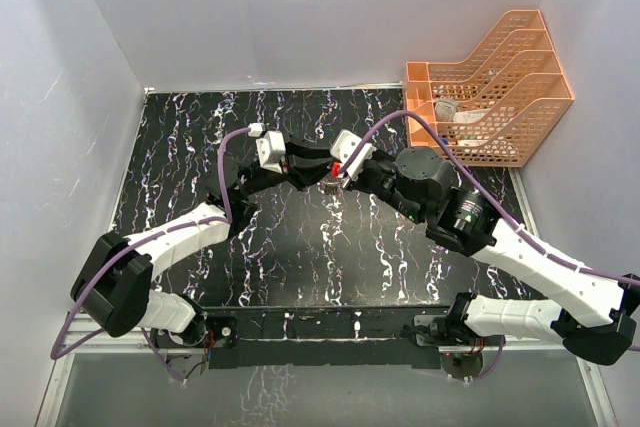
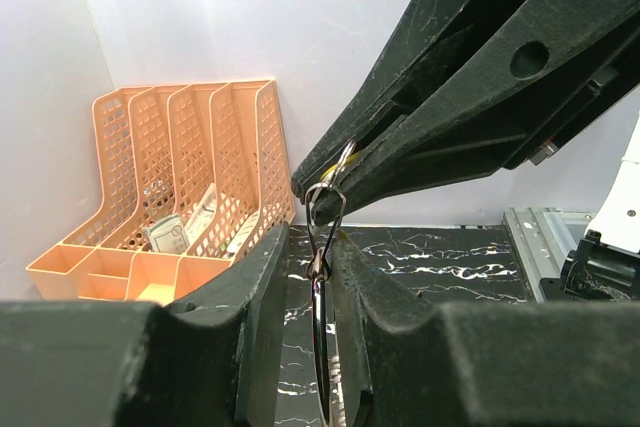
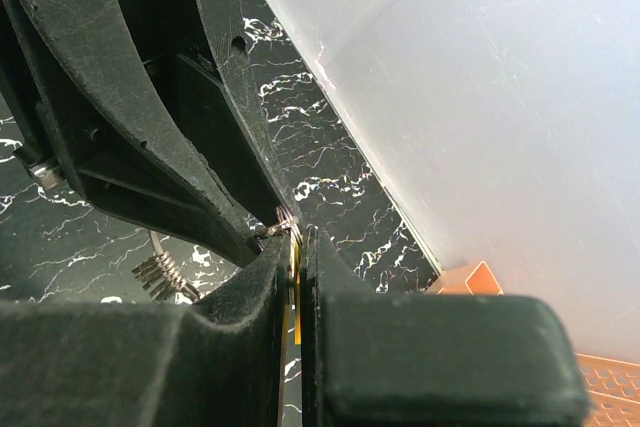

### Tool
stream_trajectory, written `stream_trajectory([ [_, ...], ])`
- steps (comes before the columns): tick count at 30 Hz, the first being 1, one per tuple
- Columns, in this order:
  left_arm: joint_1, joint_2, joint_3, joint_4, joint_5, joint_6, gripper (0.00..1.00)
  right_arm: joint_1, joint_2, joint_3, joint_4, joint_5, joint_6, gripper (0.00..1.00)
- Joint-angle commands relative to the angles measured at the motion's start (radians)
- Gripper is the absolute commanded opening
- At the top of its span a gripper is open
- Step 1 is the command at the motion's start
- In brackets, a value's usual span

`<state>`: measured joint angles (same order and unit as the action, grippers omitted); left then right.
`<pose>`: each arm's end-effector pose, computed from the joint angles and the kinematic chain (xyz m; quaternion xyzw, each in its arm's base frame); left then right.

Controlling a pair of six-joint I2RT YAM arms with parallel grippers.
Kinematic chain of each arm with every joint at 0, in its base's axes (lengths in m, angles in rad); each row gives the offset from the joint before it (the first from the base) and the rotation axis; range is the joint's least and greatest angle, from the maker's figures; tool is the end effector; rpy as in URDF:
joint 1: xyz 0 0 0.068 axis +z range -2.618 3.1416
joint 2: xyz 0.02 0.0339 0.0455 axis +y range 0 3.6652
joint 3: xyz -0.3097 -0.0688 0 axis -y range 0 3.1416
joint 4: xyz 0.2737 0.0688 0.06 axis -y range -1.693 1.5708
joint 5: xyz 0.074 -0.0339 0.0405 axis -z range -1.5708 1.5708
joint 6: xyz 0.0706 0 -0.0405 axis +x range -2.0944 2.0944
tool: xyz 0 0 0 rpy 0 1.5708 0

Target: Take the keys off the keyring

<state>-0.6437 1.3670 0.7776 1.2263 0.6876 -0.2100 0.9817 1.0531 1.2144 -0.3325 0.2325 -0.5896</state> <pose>0.2303 -0.2288 0.3910 0.3851 0.3491 -0.4862 0.7024 0.1624 0.2137 0.4615 -0.4846 0.5900 0.0376 0.6447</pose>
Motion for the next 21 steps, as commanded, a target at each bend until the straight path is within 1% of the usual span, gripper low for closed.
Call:
stream_trajectory([
  [1, 0.001, -0.031, 0.021, 0.042, 0.019, 0.004, 0.22, 0.005, -0.025, 0.009, 0.076, -0.005, 0.002, 0.0],
  [3, 0.0, -0.029, 0.02, 0.047, 0.02, 0.006, 0.19, 0.005, -0.024, 0.01, 0.077, -0.005, 0.003, 0.0],
  [8, 0.001, -0.023, 0.015, 0.07, 0.034, 0.008, 0.0, 0.005, -0.024, 0.011, 0.076, -0.002, 0.003, 0.0],
  [17, 0.001, -0.057, 0.007, 0.011, -0.009, 0.046, 0.0, 0.005, -0.027, 0.015, 0.07, 0.01, 0.01, 0.0],
  [21, 0.001, -0.095, 0.021, -0.14, -0.129, 0.133, 0.0, 0.004, -0.022, 0.045, 0.043, 0.039, 0.014, 0.0],
])
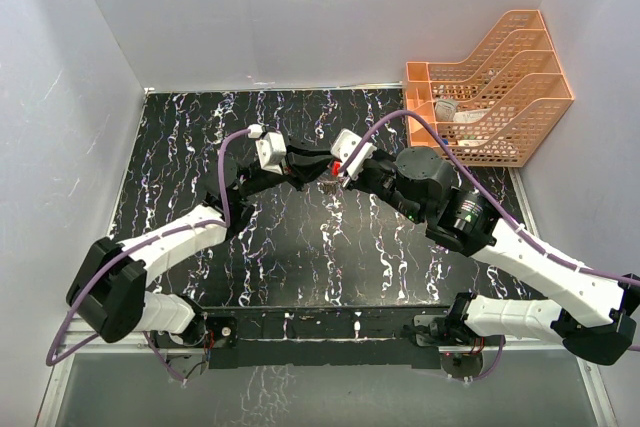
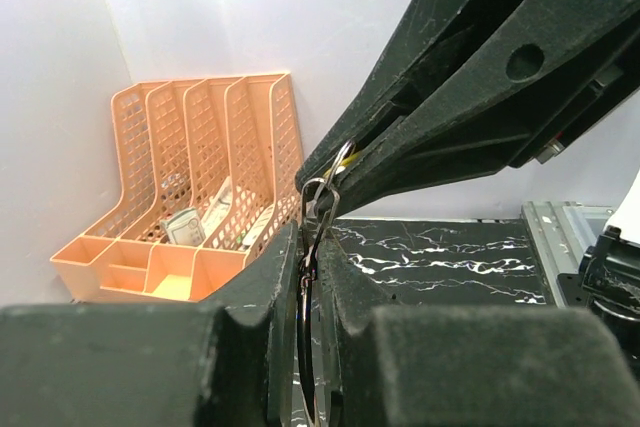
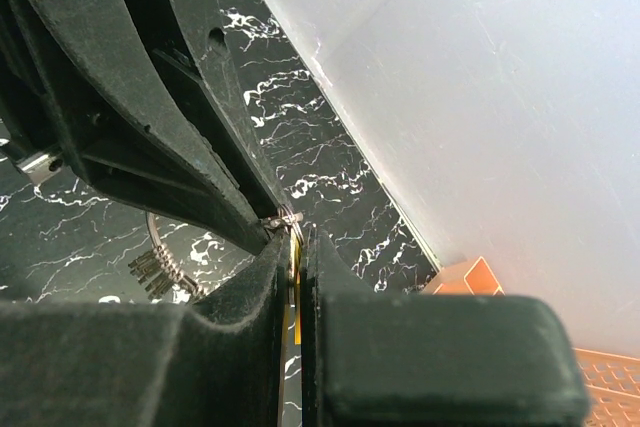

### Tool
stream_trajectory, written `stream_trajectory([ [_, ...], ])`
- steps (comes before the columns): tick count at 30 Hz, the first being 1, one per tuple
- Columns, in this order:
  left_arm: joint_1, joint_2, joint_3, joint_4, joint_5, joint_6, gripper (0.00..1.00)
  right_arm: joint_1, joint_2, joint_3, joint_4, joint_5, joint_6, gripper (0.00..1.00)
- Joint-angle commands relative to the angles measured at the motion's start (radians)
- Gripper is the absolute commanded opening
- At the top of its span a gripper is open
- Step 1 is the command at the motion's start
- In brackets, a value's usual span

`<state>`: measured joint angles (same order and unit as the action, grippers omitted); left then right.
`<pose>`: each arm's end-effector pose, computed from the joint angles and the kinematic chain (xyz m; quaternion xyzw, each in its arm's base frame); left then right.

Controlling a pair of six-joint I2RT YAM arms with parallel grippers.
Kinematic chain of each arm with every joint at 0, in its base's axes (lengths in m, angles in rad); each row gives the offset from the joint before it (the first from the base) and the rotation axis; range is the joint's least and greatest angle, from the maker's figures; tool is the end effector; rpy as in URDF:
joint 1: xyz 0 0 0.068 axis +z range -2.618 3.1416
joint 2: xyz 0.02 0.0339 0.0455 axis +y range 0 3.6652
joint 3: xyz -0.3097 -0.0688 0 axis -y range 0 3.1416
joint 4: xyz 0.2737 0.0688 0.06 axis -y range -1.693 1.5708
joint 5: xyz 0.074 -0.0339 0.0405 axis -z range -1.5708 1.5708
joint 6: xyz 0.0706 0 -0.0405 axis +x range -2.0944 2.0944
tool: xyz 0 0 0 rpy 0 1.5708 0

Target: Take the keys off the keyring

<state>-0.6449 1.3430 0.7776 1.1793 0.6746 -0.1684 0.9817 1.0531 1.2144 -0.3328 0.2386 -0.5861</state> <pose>0.2283 -0.2269 0.3936 0.3880 0.3529 -0.4713 0.7091 0.1626 0.2134 0.4615 -0.4821 0.5921 0.0364 0.6448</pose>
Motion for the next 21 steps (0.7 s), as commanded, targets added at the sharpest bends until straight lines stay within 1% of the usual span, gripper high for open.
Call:
stream_trajectory([
  [1, 0.002, -0.081, 0.022, -0.115, -0.151, 0.112, 0.0, 0.004, -0.023, 0.05, 0.038, 0.041, 0.011, 0.0],
  [3, 0.002, -0.104, 0.02, -0.14, -0.209, 0.156, 0.0, 0.005, -0.025, 0.053, 0.033, 0.056, 0.011, 0.0],
  [10, 0.002, -0.129, 0.037, -0.209, -0.299, 0.256, 0.0, 0.004, -0.01, 0.063, 0.021, 0.069, 0.023, 0.0],
  [14, 0.002, -0.126, 0.038, -0.205, -0.326, 0.277, 0.0, 0.005, 0.007, 0.057, 0.02, 0.067, 0.036, 0.0],
  [21, 0.002, -0.092, 0.044, -0.186, -0.36, 0.263, 0.0, 0.005, 0.056, 0.061, 0.023, 0.038, 0.057, 0.0],
])
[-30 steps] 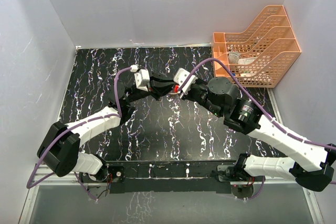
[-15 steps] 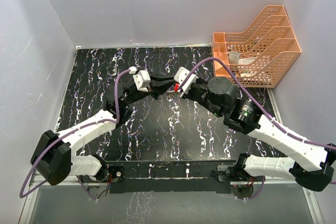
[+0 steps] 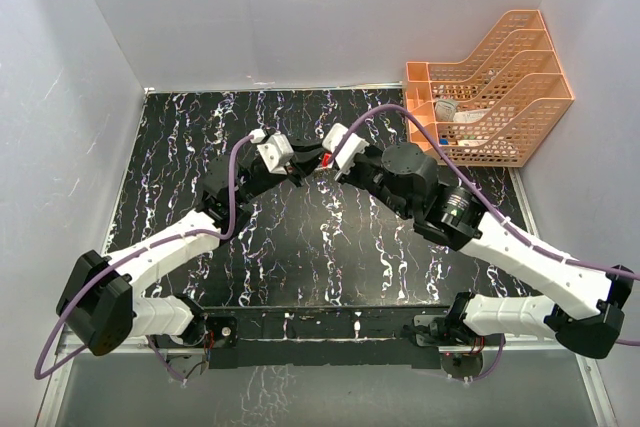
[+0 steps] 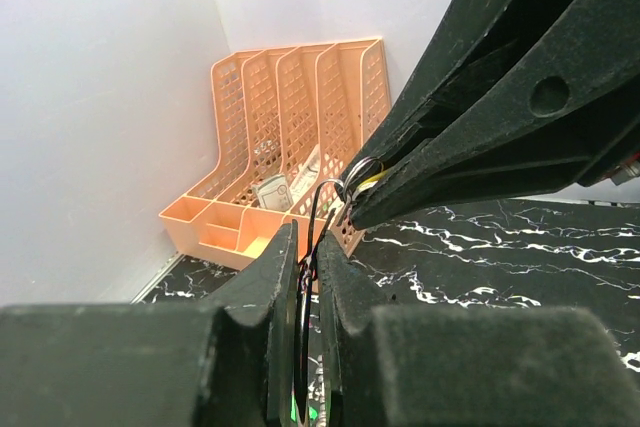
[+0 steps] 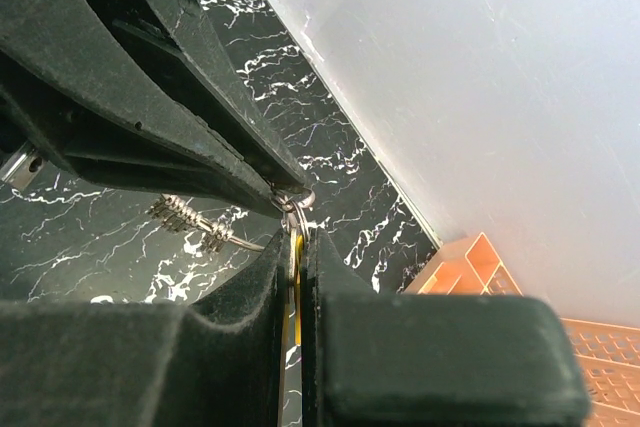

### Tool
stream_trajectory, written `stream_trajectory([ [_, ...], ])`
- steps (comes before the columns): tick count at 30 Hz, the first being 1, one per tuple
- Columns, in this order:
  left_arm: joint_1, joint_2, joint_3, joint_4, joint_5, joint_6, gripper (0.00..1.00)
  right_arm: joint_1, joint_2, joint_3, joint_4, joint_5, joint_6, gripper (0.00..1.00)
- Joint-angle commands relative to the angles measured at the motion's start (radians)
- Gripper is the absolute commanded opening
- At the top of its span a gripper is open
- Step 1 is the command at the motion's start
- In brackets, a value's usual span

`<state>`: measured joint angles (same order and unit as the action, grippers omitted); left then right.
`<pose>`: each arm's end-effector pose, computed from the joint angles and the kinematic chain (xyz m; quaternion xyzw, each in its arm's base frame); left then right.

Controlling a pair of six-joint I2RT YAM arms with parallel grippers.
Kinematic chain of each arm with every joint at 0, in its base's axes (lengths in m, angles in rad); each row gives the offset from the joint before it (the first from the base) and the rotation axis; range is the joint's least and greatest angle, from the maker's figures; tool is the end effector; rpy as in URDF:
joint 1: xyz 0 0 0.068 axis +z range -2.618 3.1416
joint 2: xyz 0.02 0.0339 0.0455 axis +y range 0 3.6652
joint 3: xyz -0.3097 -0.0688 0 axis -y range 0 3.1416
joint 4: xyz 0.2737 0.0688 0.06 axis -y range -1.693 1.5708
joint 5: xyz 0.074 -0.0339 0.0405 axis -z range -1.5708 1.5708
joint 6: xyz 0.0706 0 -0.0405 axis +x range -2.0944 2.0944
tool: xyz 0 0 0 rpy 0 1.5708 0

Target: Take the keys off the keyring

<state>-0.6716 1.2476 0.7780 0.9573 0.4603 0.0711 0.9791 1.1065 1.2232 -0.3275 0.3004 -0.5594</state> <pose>0.2264 -0.2200 0.4011 0.3643 0.3967 -0.3591 0.7622 0.1760 0.2245 0.4523 -0.4672 0.6178 0.0157 0.6323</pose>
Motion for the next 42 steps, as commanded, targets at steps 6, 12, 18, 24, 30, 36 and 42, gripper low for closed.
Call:
stream_trajectory([
  [6, 0.029, 0.01, 0.051, 0.041, -0.153, 0.015, 0.0, 0.007, 0.023, 0.048, 0.019, -0.053, 0.042, 0.0],
  [12, 0.029, 0.009, 0.058, 0.032, -0.151, 0.008, 0.0, 0.007, 0.045, 0.051, 0.004, -0.093, 0.05, 0.0],
  [18, 0.029, 0.001, 0.061, 0.029, -0.165, 0.008, 0.0, 0.007, 0.082, 0.075, -0.053, -0.141, 0.065, 0.0],
  [24, 0.029, 0.0, 0.068, 0.03, -0.175, 0.008, 0.0, 0.009, 0.093, 0.073, -0.076, -0.165, 0.067, 0.0],
  [30, 0.028, -0.009, 0.074, 0.039, -0.171, 0.003, 0.0, 0.007, 0.096, 0.05, -0.081, -0.178, 0.069, 0.0],
  [36, 0.029, -0.025, 0.073, 0.04, -0.169, -0.002, 0.0, 0.009, 0.115, 0.019, -0.087, -0.188, 0.075, 0.0],
  [42, 0.029, -0.049, 0.074, 0.027, -0.164, -0.009, 0.0, 0.007, 0.13, -0.018, -0.064, -0.159, 0.079, 0.0],
])
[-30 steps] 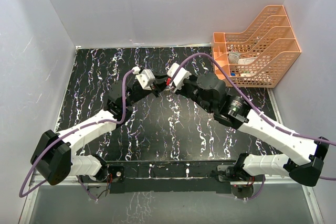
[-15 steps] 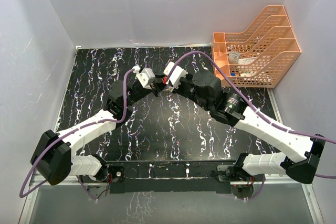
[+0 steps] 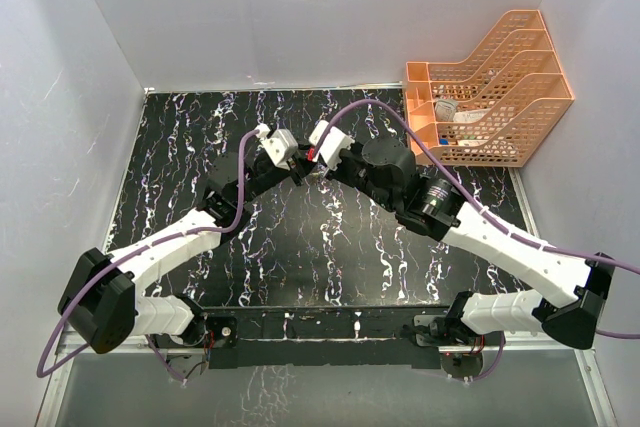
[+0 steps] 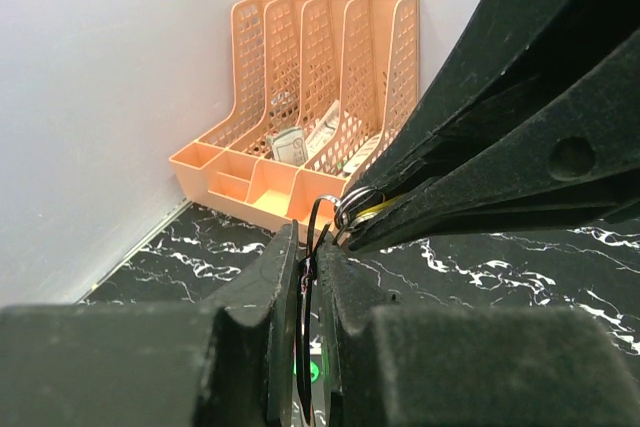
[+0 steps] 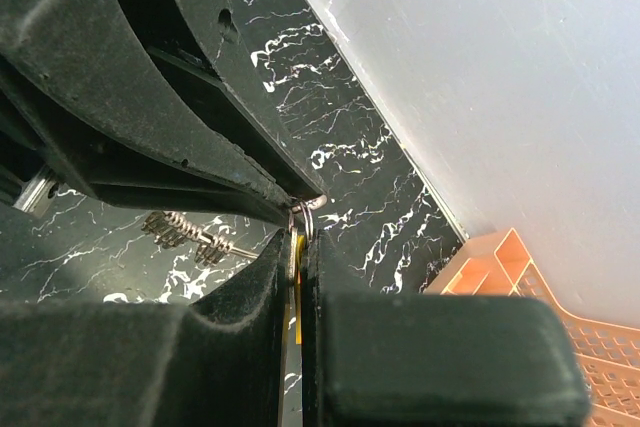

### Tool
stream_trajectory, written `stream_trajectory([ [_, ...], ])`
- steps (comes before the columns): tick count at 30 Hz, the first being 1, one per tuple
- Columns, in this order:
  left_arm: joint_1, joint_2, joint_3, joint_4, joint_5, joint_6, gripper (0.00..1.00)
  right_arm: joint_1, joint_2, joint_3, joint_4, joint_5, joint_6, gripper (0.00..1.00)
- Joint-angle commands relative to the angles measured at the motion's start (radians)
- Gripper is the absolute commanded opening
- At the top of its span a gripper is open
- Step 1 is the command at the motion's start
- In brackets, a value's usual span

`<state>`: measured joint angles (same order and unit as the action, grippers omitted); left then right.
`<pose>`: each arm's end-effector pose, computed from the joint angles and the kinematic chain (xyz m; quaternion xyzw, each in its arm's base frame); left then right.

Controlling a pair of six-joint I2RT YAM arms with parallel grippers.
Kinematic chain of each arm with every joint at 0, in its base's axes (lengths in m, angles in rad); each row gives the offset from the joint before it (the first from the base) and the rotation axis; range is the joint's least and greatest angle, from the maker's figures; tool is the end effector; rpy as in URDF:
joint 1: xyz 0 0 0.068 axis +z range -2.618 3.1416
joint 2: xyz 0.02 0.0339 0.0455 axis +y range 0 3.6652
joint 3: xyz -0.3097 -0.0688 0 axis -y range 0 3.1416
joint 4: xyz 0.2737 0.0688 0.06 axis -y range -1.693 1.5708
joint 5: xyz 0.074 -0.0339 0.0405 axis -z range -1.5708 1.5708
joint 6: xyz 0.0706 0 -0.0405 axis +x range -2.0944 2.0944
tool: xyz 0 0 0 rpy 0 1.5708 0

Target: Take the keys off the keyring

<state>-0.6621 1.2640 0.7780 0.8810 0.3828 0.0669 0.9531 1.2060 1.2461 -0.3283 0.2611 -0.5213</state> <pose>0.2403 -0.2208 0.3876 0.3420 0.4523 -0.3404 0.7501 0.1984 0.2478 0.4333 -0.4764 0.6406 0.0252 0.6017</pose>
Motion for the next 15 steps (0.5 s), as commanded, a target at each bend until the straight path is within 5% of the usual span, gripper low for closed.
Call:
stream_trajectory([
  [1, 0.019, -0.071, 0.071, 0.103, -0.088, -0.005, 0.0, 0.033, 0.034, -0.042, -0.063, -0.108, 0.042, 0.0],
  [15, 0.019, -0.07, 0.089, 0.02, -0.113, 0.021, 0.0, 0.037, 0.018, 0.022, -0.107, 0.09, -0.015, 0.0],
])
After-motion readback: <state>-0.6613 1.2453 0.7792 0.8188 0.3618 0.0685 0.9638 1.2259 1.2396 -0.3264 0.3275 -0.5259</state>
